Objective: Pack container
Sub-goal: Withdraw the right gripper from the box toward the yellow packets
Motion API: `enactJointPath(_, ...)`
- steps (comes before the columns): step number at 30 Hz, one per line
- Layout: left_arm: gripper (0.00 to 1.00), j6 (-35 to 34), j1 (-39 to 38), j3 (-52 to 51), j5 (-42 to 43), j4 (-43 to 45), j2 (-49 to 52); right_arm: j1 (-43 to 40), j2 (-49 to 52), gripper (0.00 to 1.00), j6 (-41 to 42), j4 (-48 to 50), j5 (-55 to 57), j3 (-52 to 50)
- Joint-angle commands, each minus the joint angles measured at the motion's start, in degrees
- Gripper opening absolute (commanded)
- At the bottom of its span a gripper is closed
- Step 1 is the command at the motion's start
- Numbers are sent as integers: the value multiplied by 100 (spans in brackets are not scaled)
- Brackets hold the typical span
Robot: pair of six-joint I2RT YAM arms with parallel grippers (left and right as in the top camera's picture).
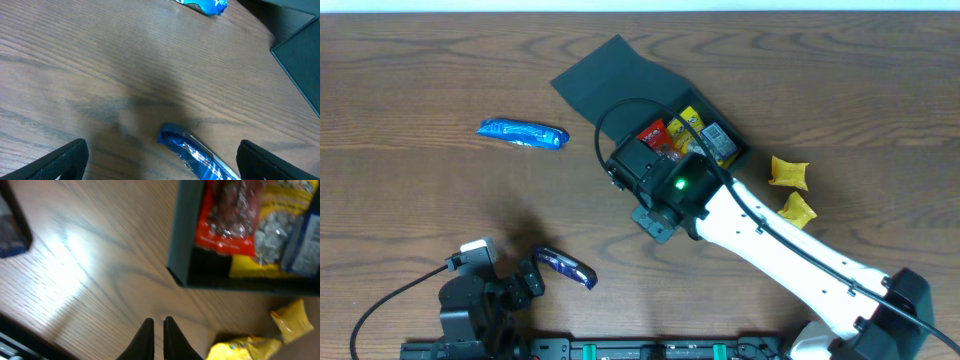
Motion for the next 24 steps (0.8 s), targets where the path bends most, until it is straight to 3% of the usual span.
enactJointPath(1,95,46,20,-90,-17,-348,-9,140,-15,12,96,223,-426,-26)
enactJointPath(4,95,46,20,-90,-17,-348,-9,140,31,18,87,420,-616,-26)
enactJointPath(7,95,46,20,-90,-17,-348,-9,136,76,30,120,505,-573,-26)
enactJointPath(11,95,46,20,-90,-17,-348,-9,-22,76,83,922,566,-4,-26)
enactJointPath(14,95,46,20,-90,-17,-348,-9,-181,76,99,1333,564,177,-26)
enactJointPath(19,95,46,20,-90,-17,-348,-9,-424,-50,99,2247,487,599,-48)
enactJointPath(24,95,46,20,-90,-17,-348,-9,-1091,-780,99,4061,407,651,-745)
